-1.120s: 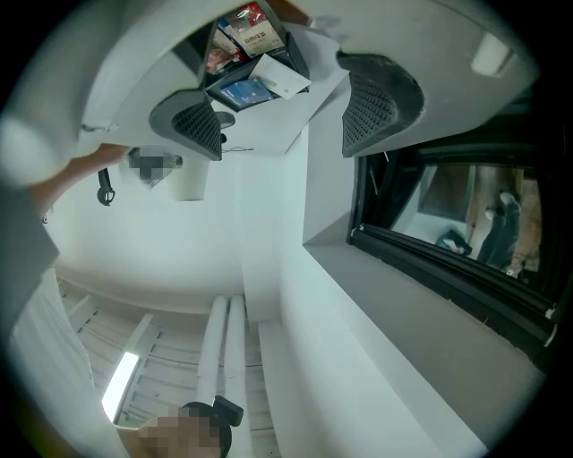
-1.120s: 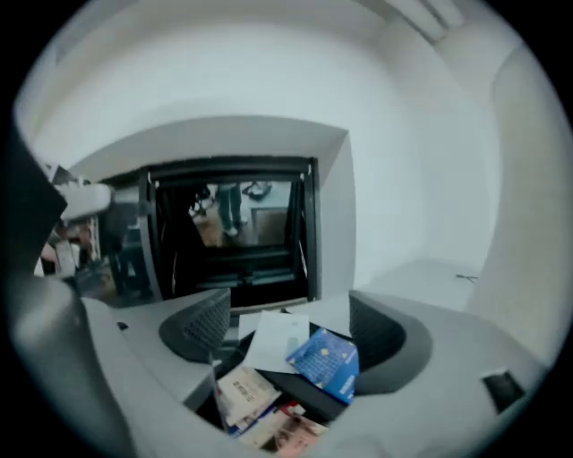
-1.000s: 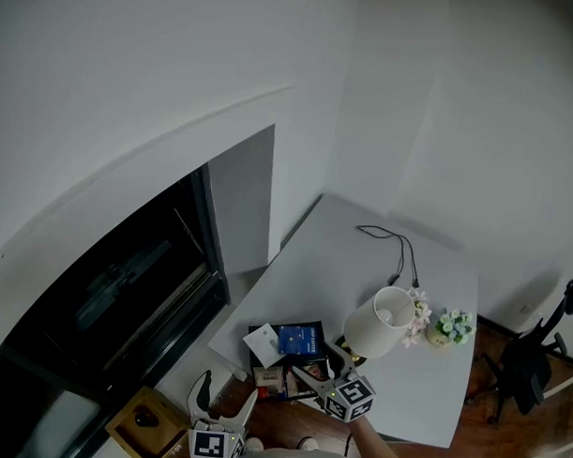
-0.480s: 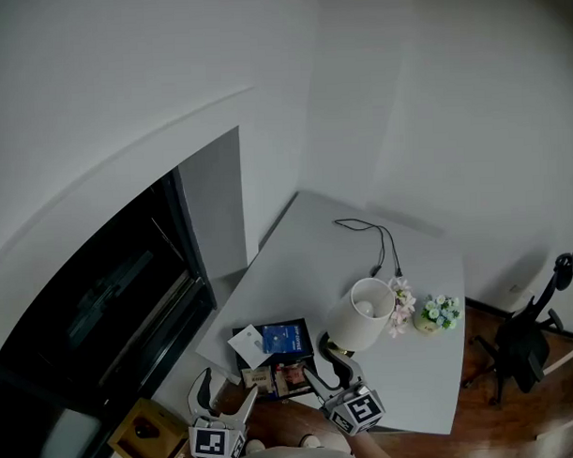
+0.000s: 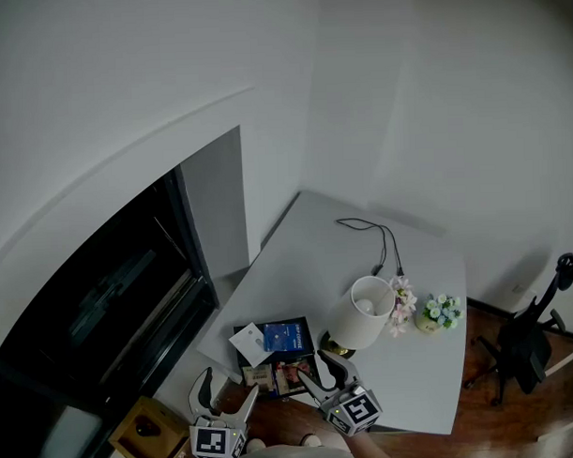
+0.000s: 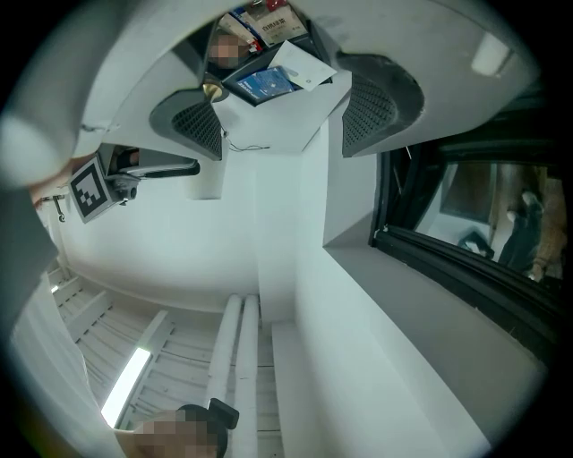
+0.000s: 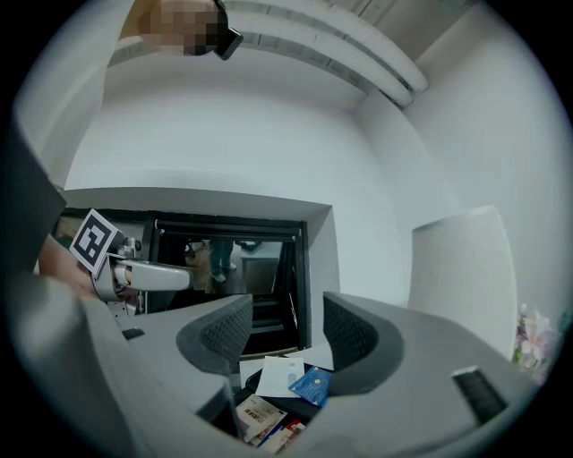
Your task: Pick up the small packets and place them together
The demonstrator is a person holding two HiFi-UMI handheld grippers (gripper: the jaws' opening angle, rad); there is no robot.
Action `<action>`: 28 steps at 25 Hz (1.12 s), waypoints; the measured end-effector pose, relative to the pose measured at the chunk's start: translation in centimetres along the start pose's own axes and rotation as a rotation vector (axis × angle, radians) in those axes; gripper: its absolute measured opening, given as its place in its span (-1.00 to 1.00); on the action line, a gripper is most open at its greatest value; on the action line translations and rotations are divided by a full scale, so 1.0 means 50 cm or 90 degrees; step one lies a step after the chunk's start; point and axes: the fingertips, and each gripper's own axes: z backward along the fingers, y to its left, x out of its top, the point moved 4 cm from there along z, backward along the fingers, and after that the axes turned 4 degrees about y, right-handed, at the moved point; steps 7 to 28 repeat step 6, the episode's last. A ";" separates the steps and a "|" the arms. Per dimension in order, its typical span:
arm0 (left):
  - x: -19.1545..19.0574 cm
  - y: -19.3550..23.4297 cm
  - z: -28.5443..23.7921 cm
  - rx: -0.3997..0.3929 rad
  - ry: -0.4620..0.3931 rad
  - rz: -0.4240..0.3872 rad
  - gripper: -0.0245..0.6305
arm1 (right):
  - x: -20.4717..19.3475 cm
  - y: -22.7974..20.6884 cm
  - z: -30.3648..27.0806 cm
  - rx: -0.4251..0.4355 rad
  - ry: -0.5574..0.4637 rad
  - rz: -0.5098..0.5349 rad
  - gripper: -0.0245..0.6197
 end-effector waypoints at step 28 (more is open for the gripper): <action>-0.006 0.001 0.003 0.006 0.002 0.006 0.33 | -0.001 0.001 0.000 0.002 0.000 -0.003 -0.10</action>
